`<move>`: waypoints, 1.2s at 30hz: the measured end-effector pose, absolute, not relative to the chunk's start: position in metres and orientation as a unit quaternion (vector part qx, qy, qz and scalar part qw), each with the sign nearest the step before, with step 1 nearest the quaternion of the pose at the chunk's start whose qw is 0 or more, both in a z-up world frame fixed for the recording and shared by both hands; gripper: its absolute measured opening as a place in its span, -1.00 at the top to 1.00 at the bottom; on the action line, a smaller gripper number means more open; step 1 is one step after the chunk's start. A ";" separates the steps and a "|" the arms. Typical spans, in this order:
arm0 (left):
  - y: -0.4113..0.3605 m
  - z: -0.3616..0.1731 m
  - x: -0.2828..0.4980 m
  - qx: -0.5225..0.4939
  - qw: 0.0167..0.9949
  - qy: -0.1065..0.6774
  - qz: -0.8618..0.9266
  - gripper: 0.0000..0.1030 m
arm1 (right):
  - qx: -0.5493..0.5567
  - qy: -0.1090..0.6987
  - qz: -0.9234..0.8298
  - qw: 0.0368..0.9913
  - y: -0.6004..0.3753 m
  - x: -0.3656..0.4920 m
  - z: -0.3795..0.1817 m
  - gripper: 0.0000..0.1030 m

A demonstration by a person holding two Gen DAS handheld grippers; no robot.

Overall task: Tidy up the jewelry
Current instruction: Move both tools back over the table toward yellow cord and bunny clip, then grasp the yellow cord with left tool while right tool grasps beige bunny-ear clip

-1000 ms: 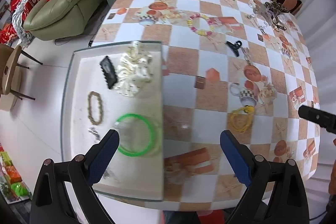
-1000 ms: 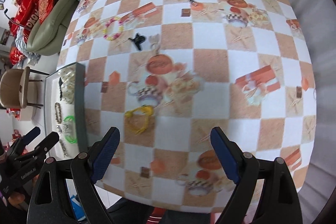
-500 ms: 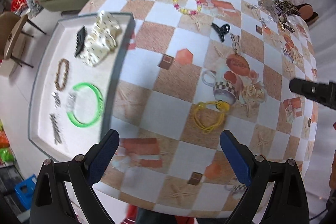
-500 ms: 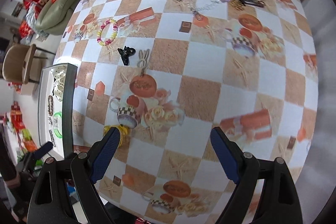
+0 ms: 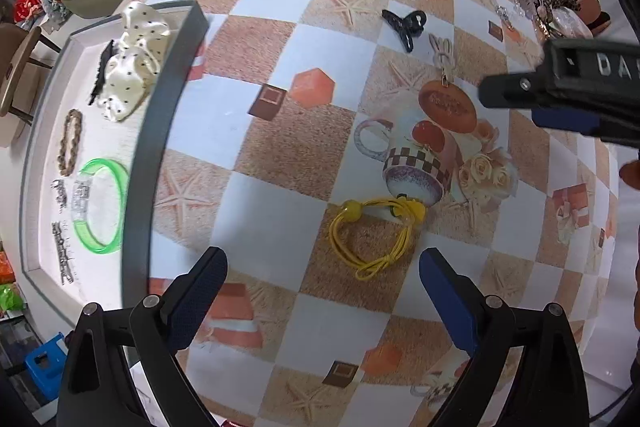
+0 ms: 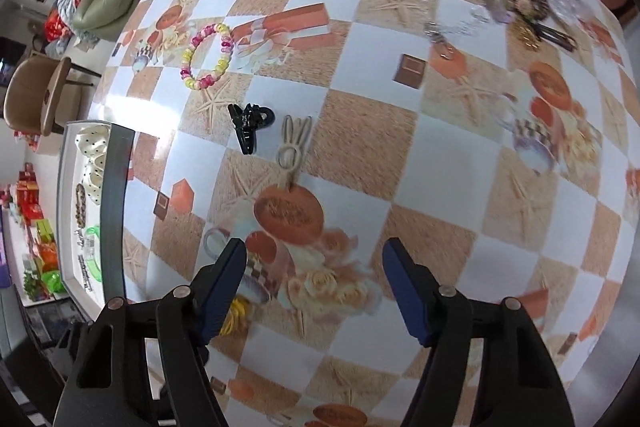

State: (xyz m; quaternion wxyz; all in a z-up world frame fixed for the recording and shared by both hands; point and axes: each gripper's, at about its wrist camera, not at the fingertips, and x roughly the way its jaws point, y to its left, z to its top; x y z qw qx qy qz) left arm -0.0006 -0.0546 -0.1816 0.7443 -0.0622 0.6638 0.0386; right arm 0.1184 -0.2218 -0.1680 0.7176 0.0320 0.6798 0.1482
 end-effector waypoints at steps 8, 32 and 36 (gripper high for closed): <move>-0.067 -0.200 0.008 -0.044 0.747 0.663 0.036 -0.94 | 0.010 0.683 0.161 0.713 -0.202 0.134 -0.186 -0.39; -0.105 -0.204 0.018 -0.049 0.743 0.667 -0.004 0.81 | -0.088 0.655 0.147 0.736 -0.157 0.149 -0.196 0.66; -0.097 -0.190 0.018 -0.071 0.748 0.660 -0.017 0.81 | -0.035 0.662 0.163 0.731 -0.187 0.144 -0.189 0.66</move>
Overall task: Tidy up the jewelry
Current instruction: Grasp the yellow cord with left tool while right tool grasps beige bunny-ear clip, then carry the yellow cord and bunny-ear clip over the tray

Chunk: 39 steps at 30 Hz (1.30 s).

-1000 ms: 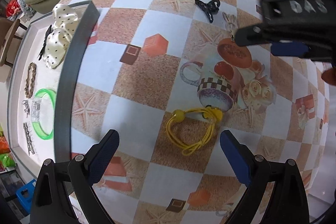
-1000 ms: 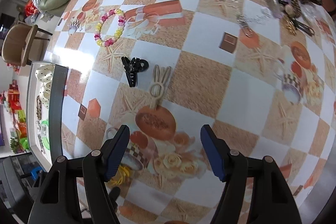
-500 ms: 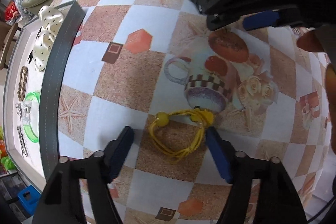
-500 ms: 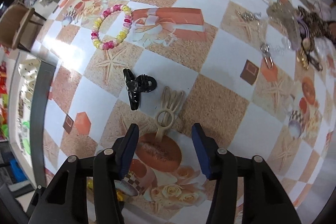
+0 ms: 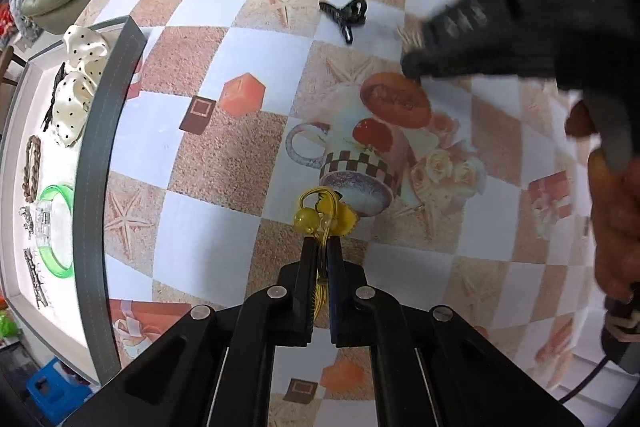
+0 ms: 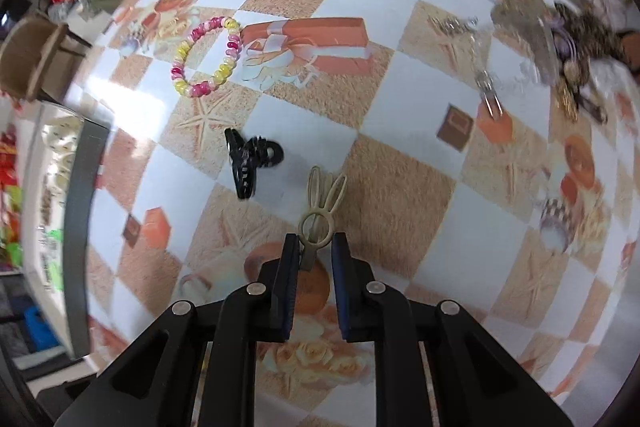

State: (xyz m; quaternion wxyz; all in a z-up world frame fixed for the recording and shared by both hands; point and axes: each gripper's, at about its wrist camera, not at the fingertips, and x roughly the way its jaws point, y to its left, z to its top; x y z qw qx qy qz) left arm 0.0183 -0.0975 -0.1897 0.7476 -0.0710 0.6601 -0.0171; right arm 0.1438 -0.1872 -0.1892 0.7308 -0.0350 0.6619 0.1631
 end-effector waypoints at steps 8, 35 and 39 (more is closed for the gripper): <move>-0.082 -0.160 0.009 -0.103 0.755 0.648 -0.024 0.81 | 0.010 0.667 0.164 0.726 -0.224 0.119 -0.172 0.66; -0.021 -0.080 -0.041 -0.099 0.788 0.607 0.022 0.81 | 0.046 0.663 0.204 0.719 -0.229 0.044 -0.120 0.66; -0.007 -0.074 -0.040 -0.101 0.793 0.600 0.019 0.81 | 0.048 0.657 0.203 0.725 -0.222 0.042 -0.110 0.66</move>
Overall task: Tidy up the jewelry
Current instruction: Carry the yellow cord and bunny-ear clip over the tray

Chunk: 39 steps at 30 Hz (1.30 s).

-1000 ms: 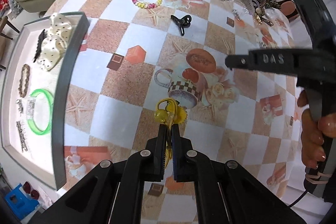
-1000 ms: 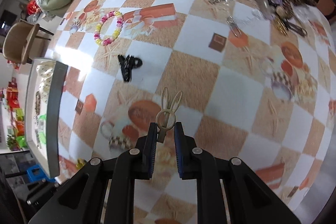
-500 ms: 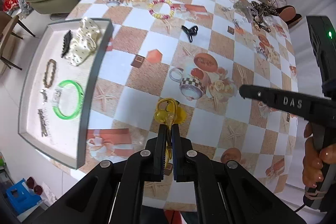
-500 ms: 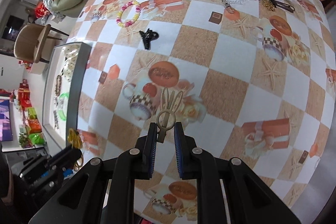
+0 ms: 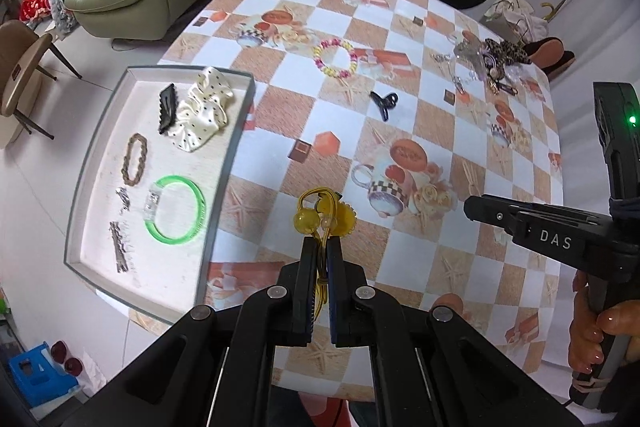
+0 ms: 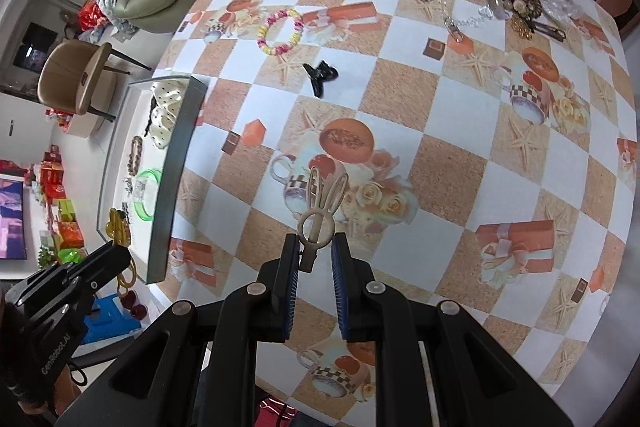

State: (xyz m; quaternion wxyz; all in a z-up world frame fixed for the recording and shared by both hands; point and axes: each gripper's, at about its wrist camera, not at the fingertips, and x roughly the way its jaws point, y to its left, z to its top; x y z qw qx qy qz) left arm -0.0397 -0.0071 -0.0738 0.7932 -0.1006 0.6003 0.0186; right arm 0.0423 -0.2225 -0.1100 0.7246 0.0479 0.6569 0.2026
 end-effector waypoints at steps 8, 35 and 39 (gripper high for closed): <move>0.039 -0.069 -0.038 -0.096 0.799 0.594 0.000 0.81 | 0.058 0.647 0.181 0.738 -0.196 0.041 -0.099 0.66; 0.195 -0.127 -0.071 -0.125 0.773 0.621 0.027 0.81 | 0.058 0.646 0.177 0.740 -0.077 0.014 -0.101 0.66; 0.209 -0.143 -0.072 -0.125 0.766 0.629 0.040 0.81 | 0.034 0.650 0.202 0.732 -0.036 0.015 -0.108 0.66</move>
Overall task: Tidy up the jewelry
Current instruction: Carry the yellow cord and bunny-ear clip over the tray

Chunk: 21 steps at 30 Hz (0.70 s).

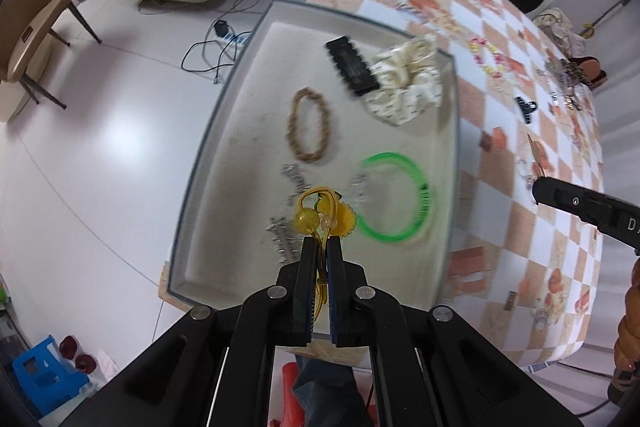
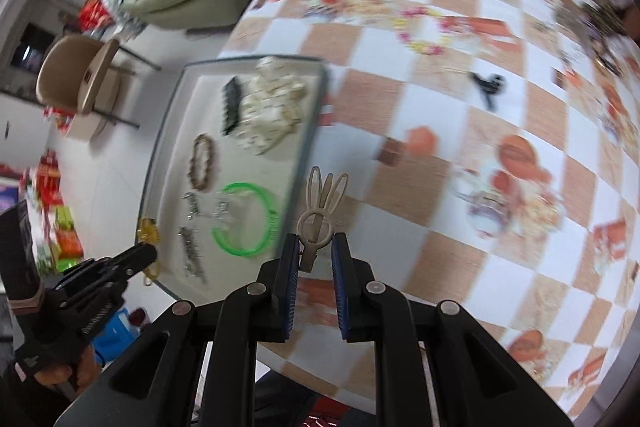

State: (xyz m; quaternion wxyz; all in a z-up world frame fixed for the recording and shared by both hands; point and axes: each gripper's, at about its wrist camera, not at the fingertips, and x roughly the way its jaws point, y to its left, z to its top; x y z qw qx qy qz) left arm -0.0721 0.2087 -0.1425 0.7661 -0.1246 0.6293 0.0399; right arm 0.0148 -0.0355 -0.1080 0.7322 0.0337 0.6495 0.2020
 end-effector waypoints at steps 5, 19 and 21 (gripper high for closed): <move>0.223 -0.161 -0.067 -0.125 0.762 0.634 0.045 0.81 | 0.011 0.653 0.223 0.724 0.006 0.021 -0.118 0.66; 0.245 -0.192 -0.053 -0.100 0.758 0.643 0.036 0.81 | -0.014 0.686 0.228 0.691 0.069 0.013 -0.161 0.66; 0.243 -0.196 -0.052 -0.094 0.755 0.648 0.033 0.81 | -0.017 0.694 0.220 0.686 0.071 0.009 -0.170 0.66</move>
